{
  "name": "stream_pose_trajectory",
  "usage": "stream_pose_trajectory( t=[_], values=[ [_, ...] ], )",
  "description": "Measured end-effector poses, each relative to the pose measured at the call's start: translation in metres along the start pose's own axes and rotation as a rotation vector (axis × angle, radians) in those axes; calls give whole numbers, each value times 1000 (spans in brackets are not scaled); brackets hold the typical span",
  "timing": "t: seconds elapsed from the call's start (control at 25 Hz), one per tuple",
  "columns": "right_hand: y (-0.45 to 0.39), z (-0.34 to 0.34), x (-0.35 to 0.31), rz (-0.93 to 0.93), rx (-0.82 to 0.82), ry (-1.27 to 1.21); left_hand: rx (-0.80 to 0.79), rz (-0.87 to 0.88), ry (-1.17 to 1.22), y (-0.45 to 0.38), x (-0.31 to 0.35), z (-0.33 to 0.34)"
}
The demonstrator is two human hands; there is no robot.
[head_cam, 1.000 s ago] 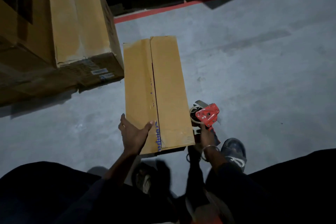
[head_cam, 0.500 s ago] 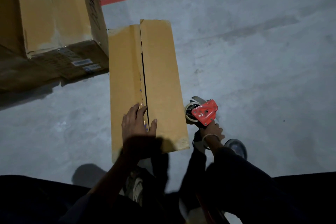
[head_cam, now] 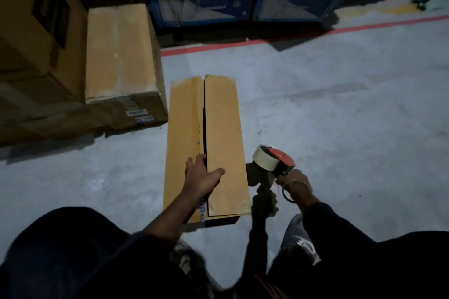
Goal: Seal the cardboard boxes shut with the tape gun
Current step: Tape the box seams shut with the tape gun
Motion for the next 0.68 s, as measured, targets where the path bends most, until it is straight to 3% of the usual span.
stream_pose_trajectory(
  t=[0.12, 0.24, 0.36, 0.44, 0.56, 0.68],
  values=[
    [24, -56, -22, -58, 34, -76, -95, 29, -40, 24, 15, -34],
    [73, -95, -55, -149, -83, -186, -157, 84, -148, 56, 14, -59],
    [130, -115, -81, -139, -336, -331, -338, -174, 322, 95, 9, -59],
    [162, -121, -95, -203, -429, -276, -507, -334, 703, 111, 14, -50],
    [201, -122, -109, -346, -509, -226, -584, -348, 1182, 105, 19, -50],
    [214, -120, -125, -447, -588, -182, -674, -375, 1452, 99, 33, -62]
  ],
)
Point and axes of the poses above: each hand's wrist, its own y-axis away from the middle knuckle, its own z-axis out of the palm, x = y × z, the point moved 2 cm from there along -y, towards the middle knuckle, and after that the axes turned 1 degree about -x, right-handed, at the moved point
